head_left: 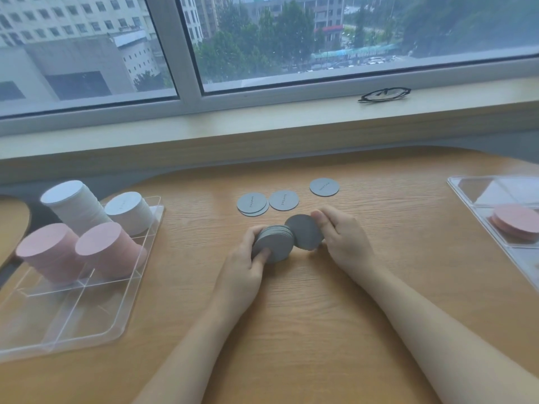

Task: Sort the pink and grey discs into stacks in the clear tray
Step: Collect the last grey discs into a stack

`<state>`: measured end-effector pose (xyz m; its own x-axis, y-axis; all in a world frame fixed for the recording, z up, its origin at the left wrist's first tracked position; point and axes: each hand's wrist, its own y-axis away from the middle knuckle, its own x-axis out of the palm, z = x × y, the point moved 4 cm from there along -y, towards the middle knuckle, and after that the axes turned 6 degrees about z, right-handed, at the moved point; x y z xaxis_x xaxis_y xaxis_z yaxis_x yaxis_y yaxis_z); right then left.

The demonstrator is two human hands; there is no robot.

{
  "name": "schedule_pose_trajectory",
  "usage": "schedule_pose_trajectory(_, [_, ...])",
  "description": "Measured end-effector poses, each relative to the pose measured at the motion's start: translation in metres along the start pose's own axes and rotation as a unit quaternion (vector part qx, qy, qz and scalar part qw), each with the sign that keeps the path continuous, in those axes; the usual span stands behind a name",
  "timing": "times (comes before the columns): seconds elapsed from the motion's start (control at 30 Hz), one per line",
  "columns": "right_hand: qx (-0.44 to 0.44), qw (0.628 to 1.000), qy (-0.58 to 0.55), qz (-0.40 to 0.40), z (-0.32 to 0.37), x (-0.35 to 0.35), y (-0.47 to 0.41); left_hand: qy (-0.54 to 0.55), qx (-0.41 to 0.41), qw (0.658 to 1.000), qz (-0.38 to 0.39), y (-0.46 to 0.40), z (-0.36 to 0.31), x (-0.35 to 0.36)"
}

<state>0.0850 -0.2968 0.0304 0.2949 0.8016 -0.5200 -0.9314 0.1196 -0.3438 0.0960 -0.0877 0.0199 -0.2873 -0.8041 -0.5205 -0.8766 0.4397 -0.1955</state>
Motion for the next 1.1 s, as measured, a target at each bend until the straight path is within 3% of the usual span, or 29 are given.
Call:
schedule_pose_trajectory(0.17, [-0.008,0.991,-0.092,0.094,0.01,0.019,0.003,-0.05,0.003,0.999,-0.005,0.0,0.0,0.003])
schedule_pose_trajectory(0.27, [-0.019,0.983,-0.037,0.18,0.012,0.036,0.009,-0.072,-0.008,0.997,-0.002,0.0,0.003,0.004])
schedule_pose_trajectory(0.33, [-0.058,0.972,0.085,0.211,0.015,0.046,0.011,-0.078,-0.025,0.997,0.017,-0.001,0.003,0.008])
schedule_pose_trajectory(0.43, [-0.048,0.955,0.207,0.207,0.015,0.05,0.013,-0.101,-0.024,0.994,0.033,-0.003,0.005,0.014])
schedule_pose_trajectory(0.57, [-0.056,0.962,0.162,0.213,0.016,0.048,0.01,-0.069,-0.008,0.998,-0.002,-0.002,0.005,0.008])
schedule_pose_trajectory(0.67, [-0.059,0.984,0.126,0.114,-0.003,0.025,-0.012,-0.045,-0.01,0.999,-0.016,0.0,0.005,0.004])
schedule_pose_trajectory(0.77, [0.021,0.981,0.186,0.051,-0.031,0.004,-0.039,-0.025,-0.016,0.999,-0.012,-0.001,0.005,0.003])
schedule_pose_trajectory(0.9, [0.081,0.941,0.314,0.093,-0.049,0.01,-0.06,-0.007,-0.019,1.0,-0.008,-0.002,0.004,0.003])
schedule_pose_trajectory(1.1, [0.145,0.908,0.371,0.126,-0.056,0.014,-0.068,-0.002,-0.028,1.0,-0.008,-0.004,0.006,0.005])
